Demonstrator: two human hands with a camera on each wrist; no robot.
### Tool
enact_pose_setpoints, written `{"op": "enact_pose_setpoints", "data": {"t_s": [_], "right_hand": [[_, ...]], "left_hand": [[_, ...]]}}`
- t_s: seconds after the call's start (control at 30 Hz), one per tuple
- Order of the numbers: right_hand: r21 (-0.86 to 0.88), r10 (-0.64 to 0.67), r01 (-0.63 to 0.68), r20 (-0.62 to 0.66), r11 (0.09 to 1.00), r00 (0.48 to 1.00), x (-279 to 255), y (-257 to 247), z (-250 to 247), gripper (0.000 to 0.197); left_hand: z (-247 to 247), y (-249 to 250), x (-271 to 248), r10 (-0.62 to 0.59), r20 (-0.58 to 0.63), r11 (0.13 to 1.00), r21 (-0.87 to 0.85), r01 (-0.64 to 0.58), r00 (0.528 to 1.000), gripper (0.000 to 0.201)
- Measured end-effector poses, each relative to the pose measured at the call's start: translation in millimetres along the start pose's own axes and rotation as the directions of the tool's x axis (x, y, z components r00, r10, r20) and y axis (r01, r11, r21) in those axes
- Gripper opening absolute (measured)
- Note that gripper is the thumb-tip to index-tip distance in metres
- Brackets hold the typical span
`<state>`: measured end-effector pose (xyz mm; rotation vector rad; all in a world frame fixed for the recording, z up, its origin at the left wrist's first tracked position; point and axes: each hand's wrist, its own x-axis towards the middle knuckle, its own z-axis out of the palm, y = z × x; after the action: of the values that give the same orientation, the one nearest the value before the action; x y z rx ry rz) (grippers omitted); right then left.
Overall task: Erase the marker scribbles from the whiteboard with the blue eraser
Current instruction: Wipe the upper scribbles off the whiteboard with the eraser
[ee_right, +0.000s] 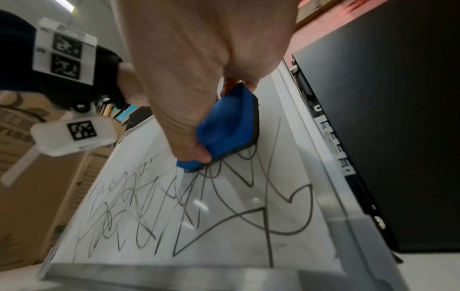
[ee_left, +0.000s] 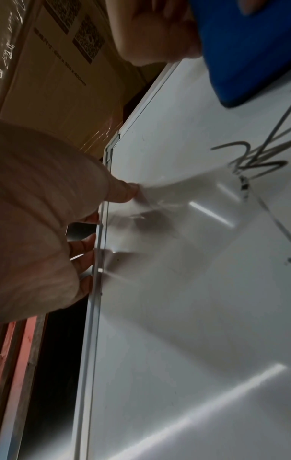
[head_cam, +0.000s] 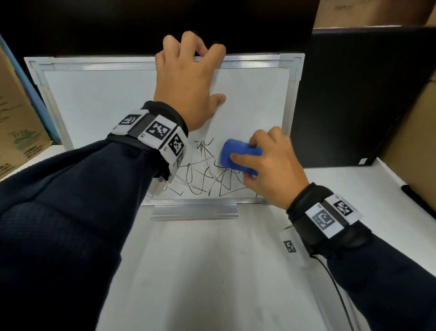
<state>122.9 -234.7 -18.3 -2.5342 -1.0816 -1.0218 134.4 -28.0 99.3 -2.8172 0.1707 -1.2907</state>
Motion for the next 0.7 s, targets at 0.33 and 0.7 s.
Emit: {"op": "enact_pose_setpoints", "data": {"t_s": [0.33, 0.7], "right_hand": [[0.036, 0.017, -0.016, -0.016, 0.999, 1.000, -2.1, 8.3, -6.2, 0.036], [0.104, -0.081, 0.065, 0.156, 0.992, 0.984, -10.3, 23.7, -17.5, 0.039]], "left_hand": [[0.2, 0.1, 0.6, -0.001, -0.002, 1.000, 0.003, 0.001, 1.000, 0.061], [1.4, 0.8, 1.5, -0.013, -0.003, 1.000, 0.007, 0.013, 1.000, 0.061]]}}
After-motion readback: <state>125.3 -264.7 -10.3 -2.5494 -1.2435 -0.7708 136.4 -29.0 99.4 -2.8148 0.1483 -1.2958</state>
